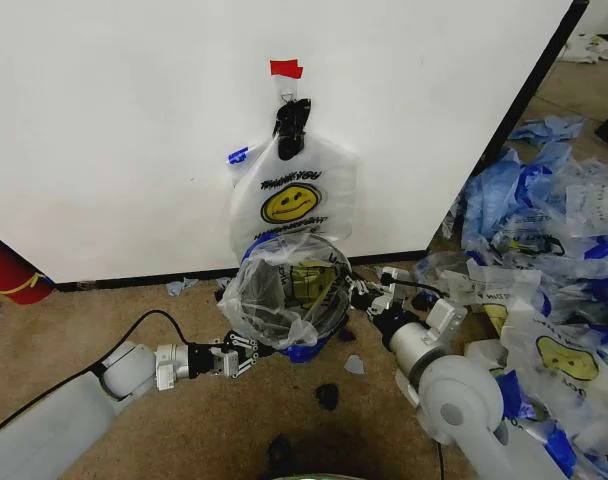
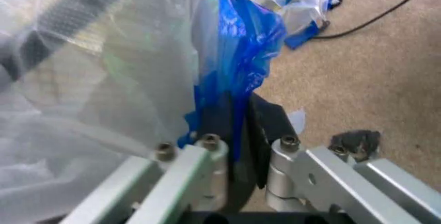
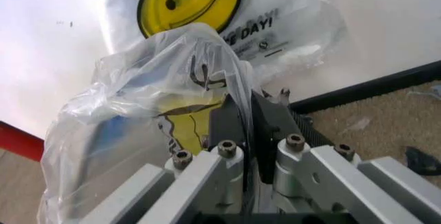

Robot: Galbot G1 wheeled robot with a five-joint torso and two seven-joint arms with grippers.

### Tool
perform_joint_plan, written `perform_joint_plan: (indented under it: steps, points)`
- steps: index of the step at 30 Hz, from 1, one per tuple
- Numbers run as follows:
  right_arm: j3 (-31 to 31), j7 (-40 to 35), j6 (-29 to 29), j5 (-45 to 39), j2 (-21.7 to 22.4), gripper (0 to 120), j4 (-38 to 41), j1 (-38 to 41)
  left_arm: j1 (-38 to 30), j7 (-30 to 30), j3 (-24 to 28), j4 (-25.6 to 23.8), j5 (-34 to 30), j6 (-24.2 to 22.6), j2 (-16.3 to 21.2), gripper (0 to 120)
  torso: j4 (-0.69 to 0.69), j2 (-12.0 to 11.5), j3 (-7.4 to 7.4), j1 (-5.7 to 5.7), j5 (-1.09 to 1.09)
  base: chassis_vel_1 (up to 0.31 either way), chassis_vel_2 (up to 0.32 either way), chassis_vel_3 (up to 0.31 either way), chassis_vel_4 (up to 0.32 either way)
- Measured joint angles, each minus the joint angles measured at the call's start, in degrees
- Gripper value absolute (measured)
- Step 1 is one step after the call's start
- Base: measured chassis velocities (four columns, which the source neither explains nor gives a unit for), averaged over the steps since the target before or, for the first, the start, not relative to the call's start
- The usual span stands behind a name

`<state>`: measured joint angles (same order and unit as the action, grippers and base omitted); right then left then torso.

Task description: Pick up the garbage bag from the wall and place it over the trash bin.

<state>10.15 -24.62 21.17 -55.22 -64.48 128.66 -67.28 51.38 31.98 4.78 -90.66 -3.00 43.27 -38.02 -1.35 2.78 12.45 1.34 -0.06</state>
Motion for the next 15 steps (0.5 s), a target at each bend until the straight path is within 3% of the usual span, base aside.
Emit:
perform_joint_plan:
  steps: [6, 8, 12, 15]
  points:
    - [0.11, 0.21, -0.15, 0.36, 0.16, 0, -0.22, -0.08, -0.29, 1.92, 0.04, 1.58, 0.61, 0.12, 0.11, 34, 0.00, 0.00, 0.00, 0.00, 0.00, 0.000, 0.000, 0.000, 0.000]
    - [0.11, 0.22, -0.15, 0.37, 0.16, 0, -0.22, -0.08, -0.31, 1.97, 0.04, 1.64, 0.65, 0.13, 0.11, 34, 0.00, 0.00, 0.00, 0.00, -0.01, 0.000, 0.000, 0.000, 0.000]
    - [0.17, 0.60, -0.35, 1.19, 0.40, 0, -0.33, -0.98, -1.45, 6.25, -0.97, 6.23, 2.38, 1.09, -0.64, 58, -0.01, 0.00, 0.00, 0.00, -0.01, 0.000, 0.000, 0.000, 0.000]
    - [0.13, 0.93, -0.53, 1.64, 0.50, 0, -0.65, -1.39, -1.67, 7.15, -1.54, 7.52, 2.67, 1.33, -0.66, 66, 0.00, 0.00, 0.00, 0.00, -0.01, 0.000, 0.000, 0.000, 0.000]
